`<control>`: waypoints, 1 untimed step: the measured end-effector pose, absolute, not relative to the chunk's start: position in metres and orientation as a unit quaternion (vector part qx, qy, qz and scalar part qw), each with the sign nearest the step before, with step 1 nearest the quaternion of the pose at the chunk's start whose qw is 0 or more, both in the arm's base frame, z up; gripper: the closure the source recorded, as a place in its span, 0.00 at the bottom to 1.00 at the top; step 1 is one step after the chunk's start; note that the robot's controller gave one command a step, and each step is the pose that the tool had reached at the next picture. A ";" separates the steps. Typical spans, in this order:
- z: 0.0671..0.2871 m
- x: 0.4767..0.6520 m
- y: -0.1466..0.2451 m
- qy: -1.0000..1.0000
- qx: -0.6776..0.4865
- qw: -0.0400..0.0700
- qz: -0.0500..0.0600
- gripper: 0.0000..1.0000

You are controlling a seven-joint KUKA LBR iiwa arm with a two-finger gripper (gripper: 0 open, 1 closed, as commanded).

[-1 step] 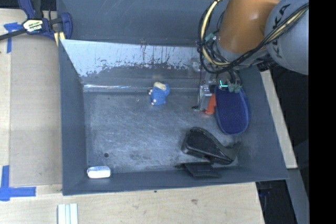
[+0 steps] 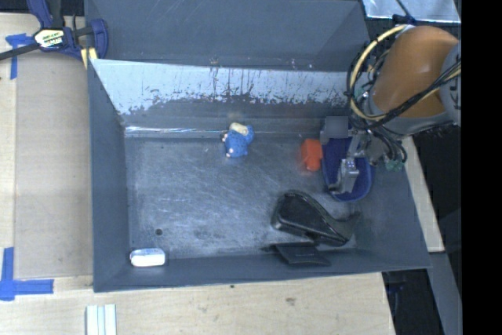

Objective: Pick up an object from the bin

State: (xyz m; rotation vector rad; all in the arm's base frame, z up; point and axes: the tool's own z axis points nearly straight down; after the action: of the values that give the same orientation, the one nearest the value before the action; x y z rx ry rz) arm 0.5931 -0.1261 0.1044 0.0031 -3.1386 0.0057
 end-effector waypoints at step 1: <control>0.071 0.619 -0.133 -1.000 0.007 -0.002 -0.001 0.00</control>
Offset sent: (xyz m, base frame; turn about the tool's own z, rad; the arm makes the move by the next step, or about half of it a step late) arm 0.0237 -0.0069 -0.0344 -0.0154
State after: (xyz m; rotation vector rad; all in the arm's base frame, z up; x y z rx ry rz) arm 0.6187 -0.1326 0.0707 0.0234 -3.1451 -0.0031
